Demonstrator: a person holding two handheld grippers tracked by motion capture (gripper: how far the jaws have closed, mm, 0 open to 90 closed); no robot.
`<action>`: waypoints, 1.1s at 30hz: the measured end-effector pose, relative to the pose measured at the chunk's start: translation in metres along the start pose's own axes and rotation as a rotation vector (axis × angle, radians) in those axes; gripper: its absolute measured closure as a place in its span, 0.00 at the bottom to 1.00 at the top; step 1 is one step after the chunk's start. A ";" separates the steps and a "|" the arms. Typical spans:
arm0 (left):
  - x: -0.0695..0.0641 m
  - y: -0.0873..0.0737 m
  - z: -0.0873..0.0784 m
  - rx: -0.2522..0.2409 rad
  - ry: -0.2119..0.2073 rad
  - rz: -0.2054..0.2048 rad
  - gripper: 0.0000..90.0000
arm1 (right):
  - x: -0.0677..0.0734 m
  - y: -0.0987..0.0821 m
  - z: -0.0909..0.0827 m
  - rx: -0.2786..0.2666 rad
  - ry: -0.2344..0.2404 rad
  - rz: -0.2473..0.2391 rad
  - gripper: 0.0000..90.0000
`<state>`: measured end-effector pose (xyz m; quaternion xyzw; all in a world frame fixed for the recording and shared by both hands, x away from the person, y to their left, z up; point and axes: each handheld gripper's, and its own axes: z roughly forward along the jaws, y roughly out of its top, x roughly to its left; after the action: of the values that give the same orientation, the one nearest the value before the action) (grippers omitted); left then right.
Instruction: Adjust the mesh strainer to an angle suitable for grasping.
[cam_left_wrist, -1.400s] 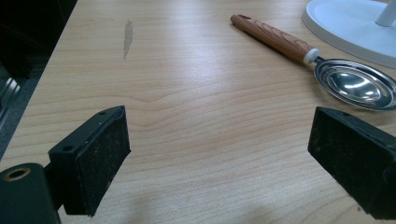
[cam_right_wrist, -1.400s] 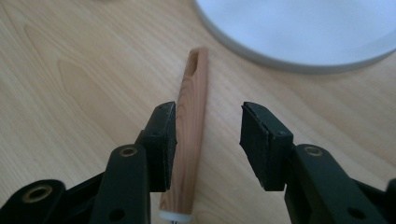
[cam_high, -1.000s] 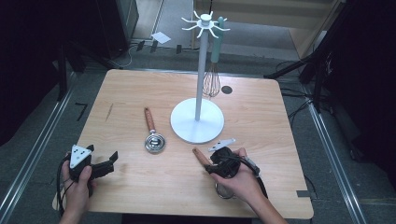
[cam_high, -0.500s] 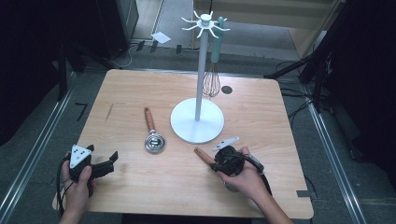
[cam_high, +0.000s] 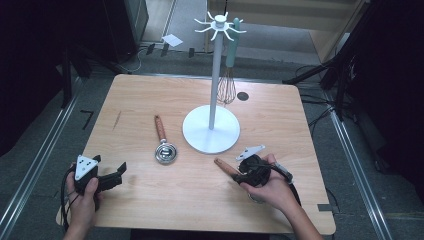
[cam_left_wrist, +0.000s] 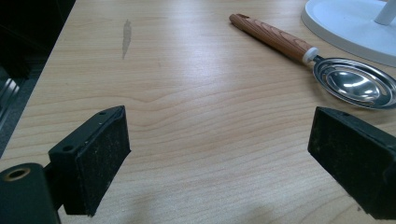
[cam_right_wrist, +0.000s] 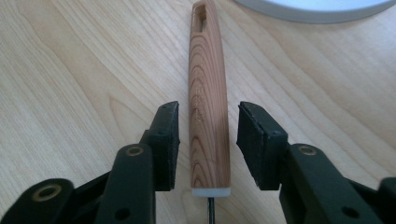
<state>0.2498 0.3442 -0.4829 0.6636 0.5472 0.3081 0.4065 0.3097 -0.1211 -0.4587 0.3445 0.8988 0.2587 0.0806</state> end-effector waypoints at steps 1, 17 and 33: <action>0.000 0.000 0.000 -0.001 0.000 0.001 0.07 | 0.002 0.001 -0.001 0.007 -0.006 0.003 0.66; 0.000 0.000 0.000 0.000 -0.002 0.004 0.07 | 0.007 0.004 0.010 0.134 -0.071 0.018 0.71; -0.001 0.000 0.000 0.003 0.000 0.006 0.07 | 0.004 0.007 0.015 0.171 -0.037 0.044 0.79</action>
<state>0.2499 0.3435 -0.4829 0.6659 0.5457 0.3086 0.4044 0.3154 -0.1075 -0.4677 0.3744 0.9083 0.1761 0.0619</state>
